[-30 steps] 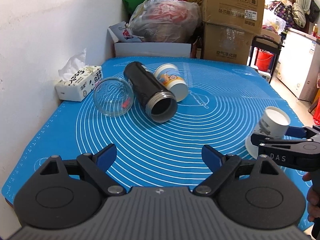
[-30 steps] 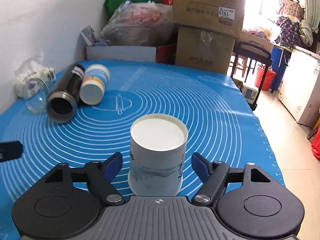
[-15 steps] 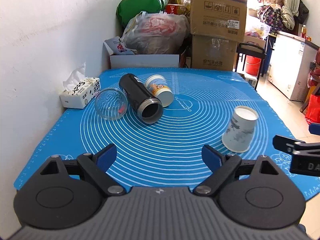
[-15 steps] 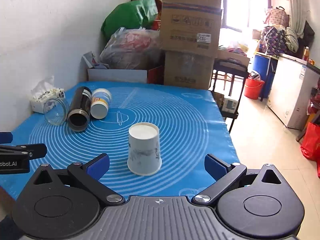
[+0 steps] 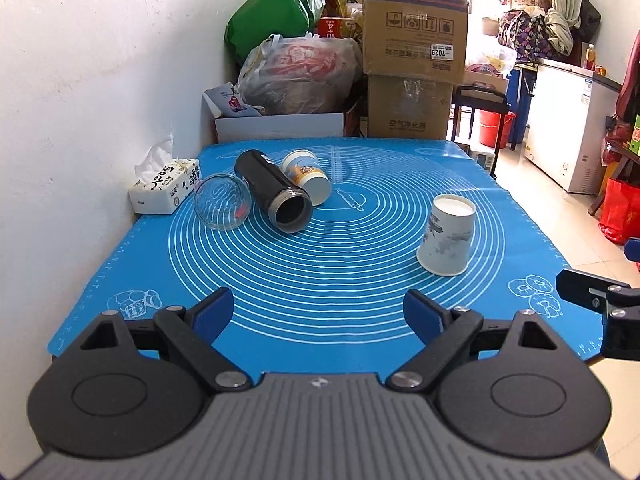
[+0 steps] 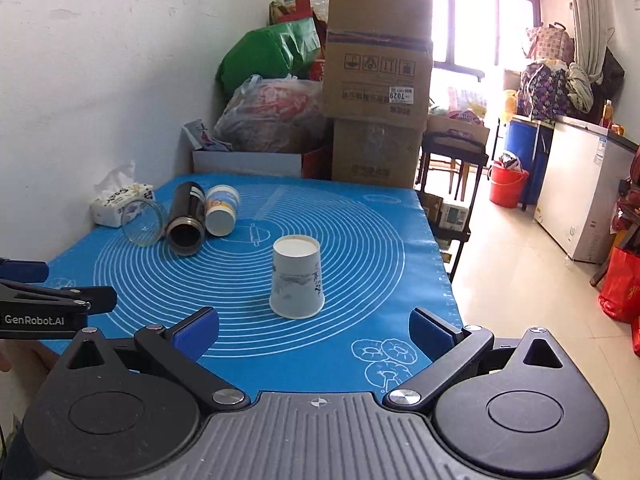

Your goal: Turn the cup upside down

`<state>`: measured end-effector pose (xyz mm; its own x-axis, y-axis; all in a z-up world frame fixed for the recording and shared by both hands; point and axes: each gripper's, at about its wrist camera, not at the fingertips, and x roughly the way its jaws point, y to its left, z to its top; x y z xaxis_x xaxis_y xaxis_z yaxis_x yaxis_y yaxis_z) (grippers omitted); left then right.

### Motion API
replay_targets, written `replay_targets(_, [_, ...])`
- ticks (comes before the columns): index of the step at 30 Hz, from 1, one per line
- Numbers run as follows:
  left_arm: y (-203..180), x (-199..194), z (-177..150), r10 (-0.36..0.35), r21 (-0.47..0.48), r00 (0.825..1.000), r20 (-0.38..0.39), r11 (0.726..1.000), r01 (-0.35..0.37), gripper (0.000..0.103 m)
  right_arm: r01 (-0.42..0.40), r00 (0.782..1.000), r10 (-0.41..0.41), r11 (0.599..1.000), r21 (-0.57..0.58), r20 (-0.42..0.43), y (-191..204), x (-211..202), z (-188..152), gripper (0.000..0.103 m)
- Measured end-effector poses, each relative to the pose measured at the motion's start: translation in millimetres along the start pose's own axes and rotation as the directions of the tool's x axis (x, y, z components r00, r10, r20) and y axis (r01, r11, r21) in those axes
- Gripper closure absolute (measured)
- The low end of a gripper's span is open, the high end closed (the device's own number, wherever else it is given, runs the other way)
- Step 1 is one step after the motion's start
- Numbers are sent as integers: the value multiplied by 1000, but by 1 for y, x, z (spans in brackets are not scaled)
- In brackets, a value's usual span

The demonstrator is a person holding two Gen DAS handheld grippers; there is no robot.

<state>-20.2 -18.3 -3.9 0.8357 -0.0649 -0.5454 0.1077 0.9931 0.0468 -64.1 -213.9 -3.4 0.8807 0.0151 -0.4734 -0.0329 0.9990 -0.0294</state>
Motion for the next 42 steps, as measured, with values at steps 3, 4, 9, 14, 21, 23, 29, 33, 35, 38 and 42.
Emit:
replay_targets(3, [0,-4,-3,0,-2,1000,-1,1000,0,12,-2,1000,2,1000,-7,3,1,-7,-3,0])
replay_targets(4, [0,-6,-4,0,-2,1000,-1,1000,0,12,-2,1000,2,1000,-9,2,2,-8,-4,0])
replay_targets(9, [2,-11,-8,-2,-5,1000,0,1000,2,12,-7,1000,7,1000,-11,2,3,-14,-5,0])
replay_targets(14, [3,-14,-8,-7,-8,1000,1,1000,7,12,-7,1000,7,1000,-17,10,5,-16,-3,0])
replay_targets(21, [4,-14,-10,-13,-5,1000,-8,1000,13,12,-14,1000,14,1000,-18,9,5,-16,-4,0])
replay_targets(23, [4,-13,-10,-13,-4,1000,-10,1000,13,12,-16,1000,16,1000,-18,8,5,-17,-4,0])
replay_targets(29, [3,-12,-11,-10,-1,1000,-17,1000,10,12,-20,1000,20,1000,-19,0,5,-16,-6,0])
replay_targets(33, [3,-12,-11,-11,0,1000,-23,1000,11,12,-22,1000,22,1000,-20,-1,6,-16,-6,0])
replay_targets(35, [4,-11,-11,-10,0,1000,-25,1000,10,12,-25,1000,25,999,-23,-2,6,-15,-5,0])
replay_targets(38, [4,-11,-11,-5,-3,1000,-24,1000,5,12,-27,1000,27,999,-22,-3,6,-15,-6,0])
replay_targets(42, [6,-10,-10,-5,-8,1000,-28,1000,5,12,-30,1000,29,999,-20,-3,6,-15,-6,0])
